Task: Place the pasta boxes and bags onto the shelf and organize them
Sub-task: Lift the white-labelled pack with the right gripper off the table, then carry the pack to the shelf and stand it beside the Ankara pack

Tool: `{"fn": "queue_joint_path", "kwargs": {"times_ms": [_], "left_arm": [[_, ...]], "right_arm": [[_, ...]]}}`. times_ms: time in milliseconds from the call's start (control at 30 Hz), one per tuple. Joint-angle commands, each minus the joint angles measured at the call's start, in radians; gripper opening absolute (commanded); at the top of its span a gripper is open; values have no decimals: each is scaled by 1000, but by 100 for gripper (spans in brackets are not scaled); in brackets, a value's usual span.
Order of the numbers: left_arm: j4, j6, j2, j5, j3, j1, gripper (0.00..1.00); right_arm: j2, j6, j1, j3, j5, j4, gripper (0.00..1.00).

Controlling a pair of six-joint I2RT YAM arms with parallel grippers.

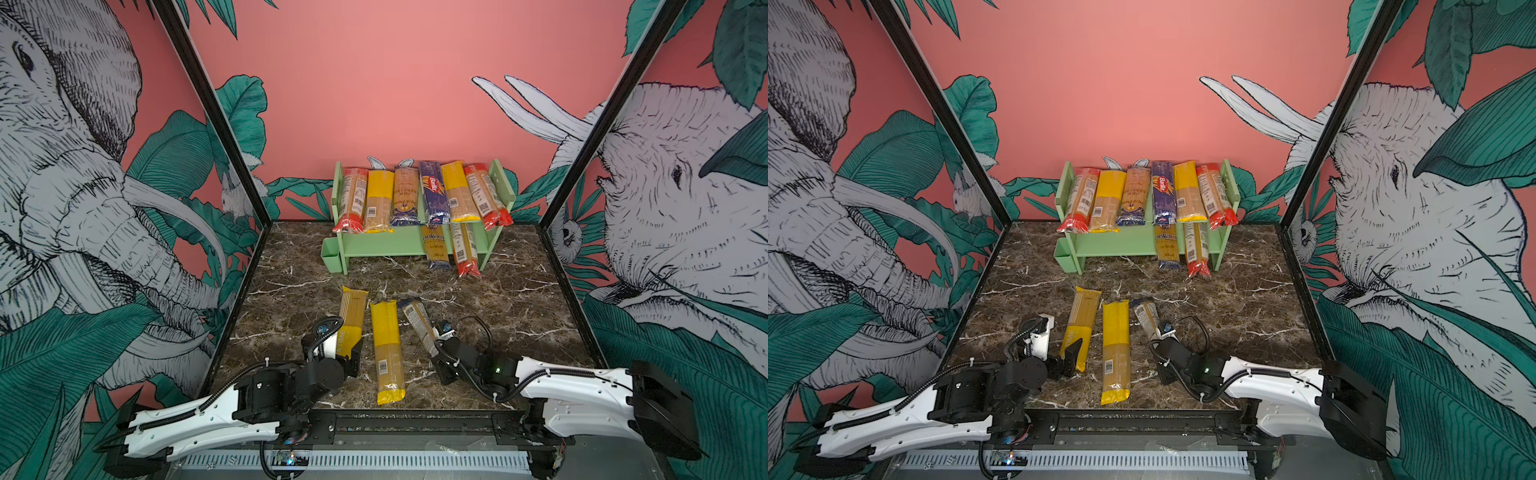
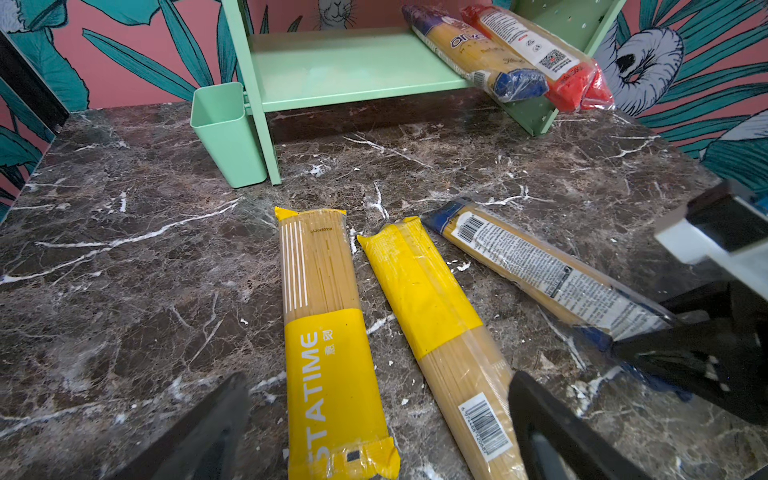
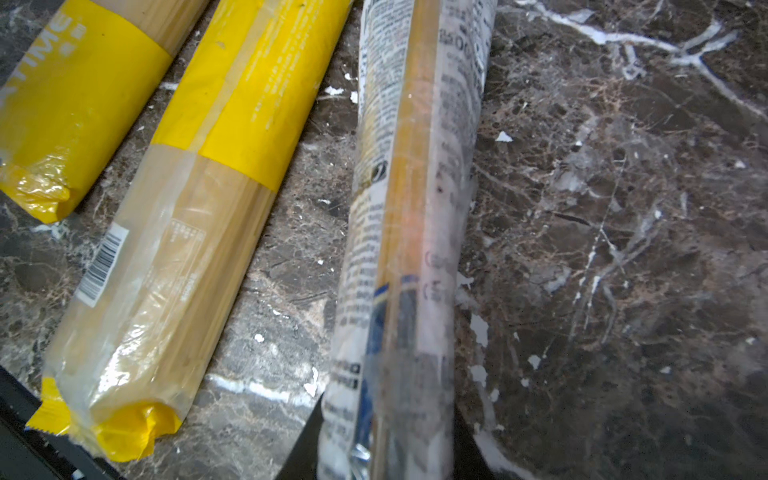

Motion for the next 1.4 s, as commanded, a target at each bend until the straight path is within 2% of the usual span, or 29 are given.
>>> {"fn": "queue_joint_path", "kwargs": {"times_ms": [0, 300, 533, 633, 900, 1033, 1367], "left_arm": [[-26, -1, -15, -38, 15, -4, 98], [-54, -3, -59, -57, 12, -4, 98], [-57, 4, -91, -69, 5, -4, 98], [-57, 11, -95, -74, 5, -3, 98], [-70, 31, -100, -85, 32, -4, 98], [-93, 41, -108, -93, 52, -4, 98], [-106, 73, -120, -109, 63, -4, 98]], "right_arm": [[-53, -58, 1, 93, 35, 89, 0], [-98, -113, 1, 219, 26, 22, 0], [-69, -181, -1, 340, 121, -27, 0], [-12, -209, -7, 399, 199, -2, 0], [219, -239, -79, 588, 287, 121, 0], [317, -250, -153, 654, 272, 186, 0], [537, -278, -266, 889, 223, 179, 0]]}}
